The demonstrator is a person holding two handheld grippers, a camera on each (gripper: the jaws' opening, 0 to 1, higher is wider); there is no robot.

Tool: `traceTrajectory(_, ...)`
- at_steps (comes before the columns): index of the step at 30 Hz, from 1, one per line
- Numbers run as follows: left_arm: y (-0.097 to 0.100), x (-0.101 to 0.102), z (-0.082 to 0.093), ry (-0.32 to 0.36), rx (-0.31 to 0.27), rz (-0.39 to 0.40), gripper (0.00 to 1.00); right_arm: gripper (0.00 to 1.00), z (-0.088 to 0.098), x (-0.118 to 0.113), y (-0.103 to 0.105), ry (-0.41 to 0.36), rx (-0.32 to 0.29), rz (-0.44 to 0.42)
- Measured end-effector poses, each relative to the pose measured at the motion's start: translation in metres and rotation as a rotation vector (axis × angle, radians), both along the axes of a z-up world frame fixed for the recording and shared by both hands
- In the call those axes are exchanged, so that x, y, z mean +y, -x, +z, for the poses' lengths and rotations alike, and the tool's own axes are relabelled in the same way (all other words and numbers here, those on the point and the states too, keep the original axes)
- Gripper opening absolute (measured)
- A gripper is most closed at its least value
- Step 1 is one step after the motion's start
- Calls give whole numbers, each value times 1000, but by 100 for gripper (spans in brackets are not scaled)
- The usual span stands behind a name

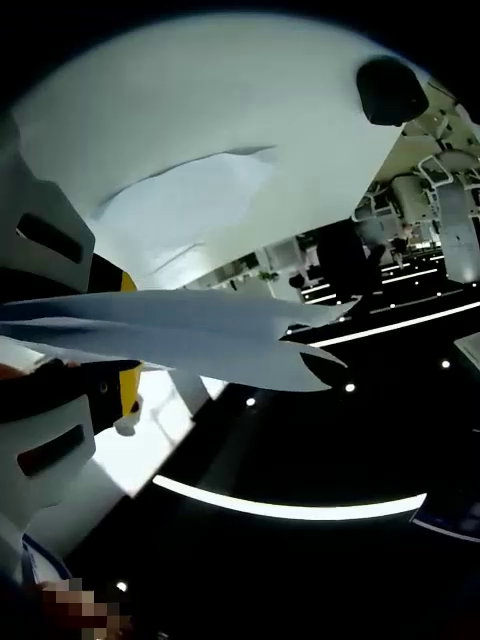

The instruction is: Organize the stack of printing papers by aligning and flattening the scattered papers on the table

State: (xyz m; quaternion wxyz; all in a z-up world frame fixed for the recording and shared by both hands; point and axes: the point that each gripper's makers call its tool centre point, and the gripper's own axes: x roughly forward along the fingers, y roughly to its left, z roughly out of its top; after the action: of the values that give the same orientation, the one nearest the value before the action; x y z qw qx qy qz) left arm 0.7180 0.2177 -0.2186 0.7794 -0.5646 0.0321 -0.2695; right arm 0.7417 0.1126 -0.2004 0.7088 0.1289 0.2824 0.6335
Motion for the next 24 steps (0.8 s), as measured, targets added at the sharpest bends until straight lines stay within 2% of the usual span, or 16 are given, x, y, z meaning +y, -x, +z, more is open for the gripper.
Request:
traceTrajectory(11, -1, -1, -1, -5, 6, -2, 18, 0, -3, -1, -1, 46, -66, -17)
traceTrajectory(13, -2, -1, -1, -5, 6, -3, 18, 0, -2, 0, 1, 46, -108, -7)
traceTrajectory(17, -2, -2, -1, -6, 7, -4, 18, 0, -2, 1, 5, 55, -139, 5)
traceTrajectory(24, -3, -3, -2, -8, 10, -3, 18, 0, -4, 0, 4, 71, -134, 2)
